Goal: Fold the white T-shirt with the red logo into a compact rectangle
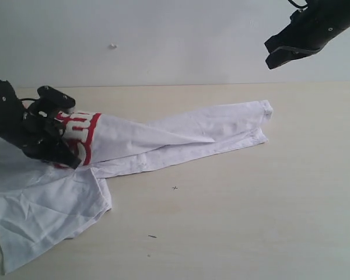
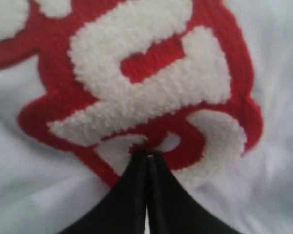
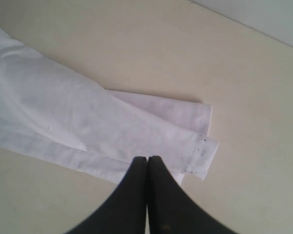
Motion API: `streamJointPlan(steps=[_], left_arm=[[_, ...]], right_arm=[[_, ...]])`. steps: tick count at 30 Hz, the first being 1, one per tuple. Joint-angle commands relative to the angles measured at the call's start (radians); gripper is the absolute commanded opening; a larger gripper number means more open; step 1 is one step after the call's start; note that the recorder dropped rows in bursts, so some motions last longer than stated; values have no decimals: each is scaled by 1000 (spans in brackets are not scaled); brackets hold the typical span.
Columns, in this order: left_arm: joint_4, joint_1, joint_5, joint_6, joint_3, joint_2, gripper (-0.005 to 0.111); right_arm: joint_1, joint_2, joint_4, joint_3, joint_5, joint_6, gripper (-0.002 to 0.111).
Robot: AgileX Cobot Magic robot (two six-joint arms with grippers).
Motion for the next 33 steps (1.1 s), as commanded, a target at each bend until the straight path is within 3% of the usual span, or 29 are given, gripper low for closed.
streamJointPlan(steps=[1, 5, 9, 16, 24, 27, 30, 33], left_arm=[[4, 38, -152, -35, -132, 56, 0], [2, 77, -149, -52, -247, 132, 0], [2, 103, -60, -52, -349, 205, 0], [-22, 103, 40, -45, -373, 112, 0], [-259, 40, 239, 250, -229, -63, 0], [-361, -1, 317, 375, -164, -74, 0], [-354, -50, 376, 455, -103, -71, 0], [-339, -88, 307, 463, -29, -71, 0]], right_arm=[[-5, -2, -10, -4, -29, -16, 0], [-5, -2, -22, -4, -49, -16, 0], [-5, -2, -24, -4, -63, -16, 0], [-5, 21, -24, -4, -68, -23, 1], [-5, 141, -254, -7, -69, 153, 32], [-5, 159, -227, -7, 16, 58, 27], [-5, 168, -82, -7, 131, -129, 10], [-5, 167, 8, -7, 141, -167, 0]])
